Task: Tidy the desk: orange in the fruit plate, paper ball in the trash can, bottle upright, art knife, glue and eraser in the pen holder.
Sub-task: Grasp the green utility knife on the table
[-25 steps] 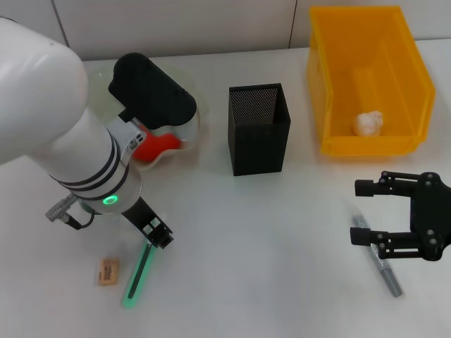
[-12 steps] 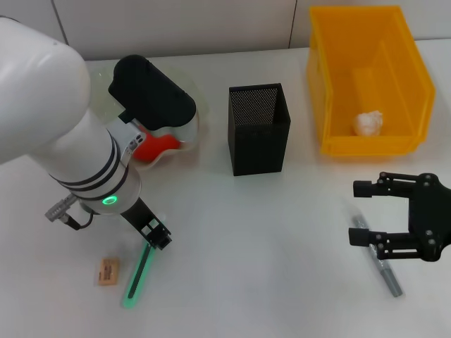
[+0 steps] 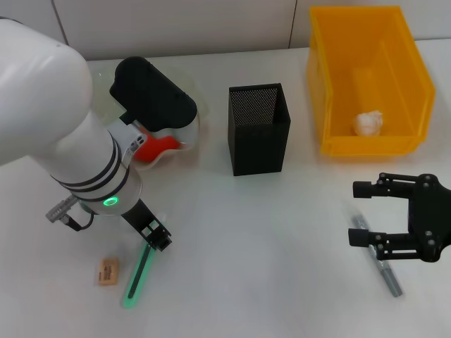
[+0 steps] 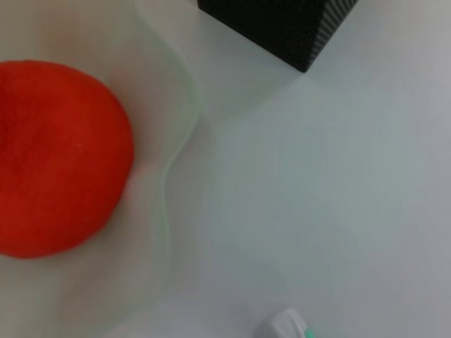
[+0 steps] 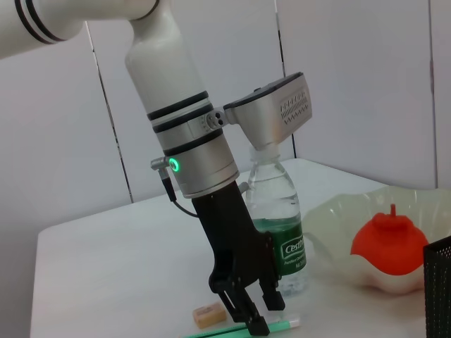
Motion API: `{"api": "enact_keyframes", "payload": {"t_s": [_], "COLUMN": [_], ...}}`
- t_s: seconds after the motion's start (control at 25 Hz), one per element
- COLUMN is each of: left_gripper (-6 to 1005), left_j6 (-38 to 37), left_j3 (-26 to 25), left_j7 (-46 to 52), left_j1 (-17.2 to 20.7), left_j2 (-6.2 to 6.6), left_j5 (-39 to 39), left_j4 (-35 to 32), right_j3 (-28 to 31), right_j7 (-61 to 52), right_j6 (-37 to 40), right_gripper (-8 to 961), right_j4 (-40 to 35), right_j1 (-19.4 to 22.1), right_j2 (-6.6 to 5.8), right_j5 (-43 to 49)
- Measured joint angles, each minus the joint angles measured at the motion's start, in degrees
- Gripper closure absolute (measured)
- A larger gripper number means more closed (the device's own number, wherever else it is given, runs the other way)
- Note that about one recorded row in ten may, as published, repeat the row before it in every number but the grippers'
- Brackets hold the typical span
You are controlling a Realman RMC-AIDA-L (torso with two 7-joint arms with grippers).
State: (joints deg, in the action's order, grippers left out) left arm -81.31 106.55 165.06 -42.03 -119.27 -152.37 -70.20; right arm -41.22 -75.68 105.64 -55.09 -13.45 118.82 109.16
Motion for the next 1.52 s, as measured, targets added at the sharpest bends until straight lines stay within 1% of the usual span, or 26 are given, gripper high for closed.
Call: {"api": "enact_keyframes", "payload": {"t_s": [0.6, 0.92, 1.52], "left_gripper": [565, 653, 677], "left_j6": [0.19, 0.20, 0.19], "left_j3": [-0.13, -0.12, -0.03], "left_j7": [0.00, 0.00, 0.00], "left_j1": [-0.23, -0.40, -0.43], "left_j2": [0.00, 0.00, 0.00], "left_j5": [0.41, 0.58, 0.75], "left_j4": [0.68, 1.47, 1.66], "right_j3": [0.00, 0.00, 0.00], "right_j7": [0.37, 0.61, 0.63], "right_j6": [0.00, 0.01, 0.10], "right_gripper": [186, 186, 186], "right_j4": [-0.02, -0.02, -0.02], "right_j1": [0.09, 0.17, 0.39], "right_j2": [0.00, 0.05, 0.09], "right_j5": [0.00, 0.00, 0.00]}}
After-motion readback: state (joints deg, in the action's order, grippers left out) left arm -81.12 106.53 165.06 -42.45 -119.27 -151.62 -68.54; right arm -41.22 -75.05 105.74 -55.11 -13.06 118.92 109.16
